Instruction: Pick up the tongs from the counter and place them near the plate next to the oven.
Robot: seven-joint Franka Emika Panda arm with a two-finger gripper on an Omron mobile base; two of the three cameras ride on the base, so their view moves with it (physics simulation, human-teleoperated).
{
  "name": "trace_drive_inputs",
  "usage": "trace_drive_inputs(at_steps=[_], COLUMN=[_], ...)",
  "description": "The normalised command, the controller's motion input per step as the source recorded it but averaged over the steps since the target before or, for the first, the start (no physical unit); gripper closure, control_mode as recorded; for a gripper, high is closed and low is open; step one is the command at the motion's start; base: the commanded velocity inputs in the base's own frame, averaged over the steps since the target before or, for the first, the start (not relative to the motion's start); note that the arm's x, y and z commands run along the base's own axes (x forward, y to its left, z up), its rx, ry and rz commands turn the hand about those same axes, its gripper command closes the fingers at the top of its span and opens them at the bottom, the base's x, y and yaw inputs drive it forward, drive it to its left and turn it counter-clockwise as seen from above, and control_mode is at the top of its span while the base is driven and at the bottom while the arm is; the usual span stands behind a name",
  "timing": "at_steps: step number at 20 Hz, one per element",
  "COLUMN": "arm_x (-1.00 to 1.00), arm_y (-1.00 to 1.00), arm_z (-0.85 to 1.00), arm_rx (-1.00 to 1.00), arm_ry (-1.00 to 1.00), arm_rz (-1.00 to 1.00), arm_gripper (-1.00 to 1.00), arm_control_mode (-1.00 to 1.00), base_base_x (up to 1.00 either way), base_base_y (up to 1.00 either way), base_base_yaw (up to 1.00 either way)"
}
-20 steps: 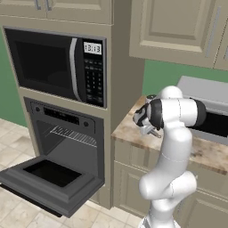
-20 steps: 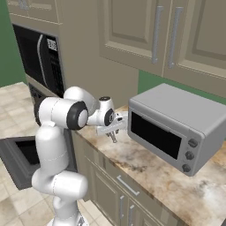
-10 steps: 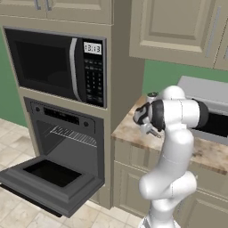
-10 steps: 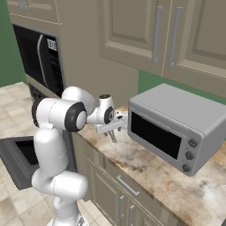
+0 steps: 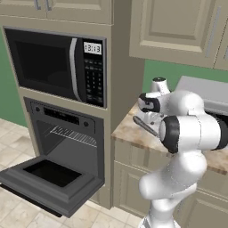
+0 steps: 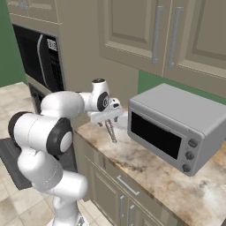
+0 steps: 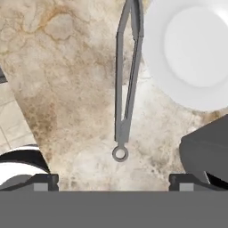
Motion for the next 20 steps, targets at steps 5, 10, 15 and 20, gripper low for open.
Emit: trace_drive_inputs(at_steps=[5, 10, 15, 20], arm_x=[-0.69, -0.76, -0.5, -0.69], arm_y=[0.36, 0.48, 0.0, 0.13], arm_z=[0.99, 0.7, 0.78, 0.21], arm_rx=[0.03, 0.17, 0.27, 0.08], arm_ry=[0.0, -0.01, 0.0, 0.0], arm_rz=[-0.11, -0.2, -0.25, -0.2], arm_gripper=[-1.0, -1.0, -1.0, -1.0], arm_control_mode=[-1.0, -1.0, -1.0, -1.0], base_base_x=[0.0, 0.0, 0.0, 0.0], base_base_y=[0.0, 0.0, 0.0, 0.0], base_base_yaw=[0.0, 0.0, 0.0, 0.0])
